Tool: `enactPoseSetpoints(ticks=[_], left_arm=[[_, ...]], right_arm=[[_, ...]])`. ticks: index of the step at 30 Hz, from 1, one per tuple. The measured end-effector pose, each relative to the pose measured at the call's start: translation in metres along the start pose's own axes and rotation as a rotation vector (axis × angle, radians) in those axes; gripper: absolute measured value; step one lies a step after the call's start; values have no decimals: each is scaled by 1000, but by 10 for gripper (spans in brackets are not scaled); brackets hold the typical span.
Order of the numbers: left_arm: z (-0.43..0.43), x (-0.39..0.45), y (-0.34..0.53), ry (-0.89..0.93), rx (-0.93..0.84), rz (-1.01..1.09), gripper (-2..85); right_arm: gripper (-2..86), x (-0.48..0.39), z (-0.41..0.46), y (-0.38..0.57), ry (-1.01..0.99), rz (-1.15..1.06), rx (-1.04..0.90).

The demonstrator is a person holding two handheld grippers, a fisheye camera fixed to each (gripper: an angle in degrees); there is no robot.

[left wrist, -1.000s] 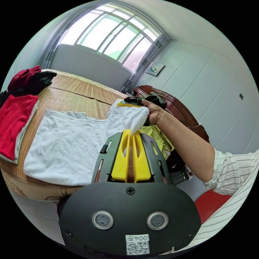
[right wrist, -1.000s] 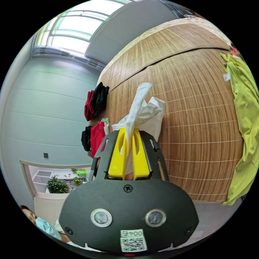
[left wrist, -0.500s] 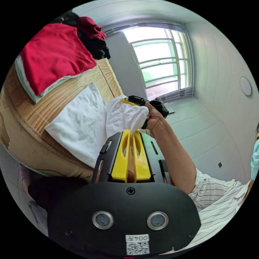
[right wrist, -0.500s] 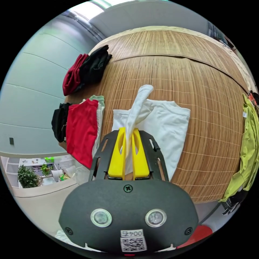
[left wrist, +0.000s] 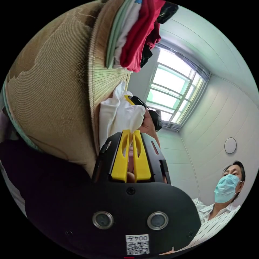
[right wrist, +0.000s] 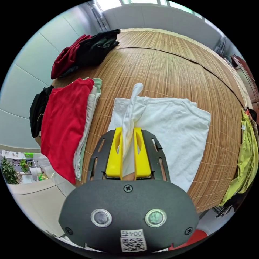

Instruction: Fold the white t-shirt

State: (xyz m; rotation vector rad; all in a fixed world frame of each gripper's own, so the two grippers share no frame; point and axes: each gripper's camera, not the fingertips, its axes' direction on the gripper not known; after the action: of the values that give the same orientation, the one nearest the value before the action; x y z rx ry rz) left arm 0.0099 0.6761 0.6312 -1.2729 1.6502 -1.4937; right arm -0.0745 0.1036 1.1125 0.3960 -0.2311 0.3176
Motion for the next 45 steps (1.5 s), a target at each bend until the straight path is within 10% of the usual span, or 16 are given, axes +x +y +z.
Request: enactPoseSetpoints(ticks=[14,25,32,45], left_arm=[[-67,-13,-19,22,93,-56,14],[-66,3,-16,-29,69,-3,2],[-60,28,-22,-68,16,161,2],[-32,68,16,-394,-76,465,6]], right_arm=[[97,-76,-89,120,358,-422,419],[122,-64,-119,130,750,-549,306],[7,185,-299,223,-280,-95,439],[82,444,-288,405,-698,292,126]])
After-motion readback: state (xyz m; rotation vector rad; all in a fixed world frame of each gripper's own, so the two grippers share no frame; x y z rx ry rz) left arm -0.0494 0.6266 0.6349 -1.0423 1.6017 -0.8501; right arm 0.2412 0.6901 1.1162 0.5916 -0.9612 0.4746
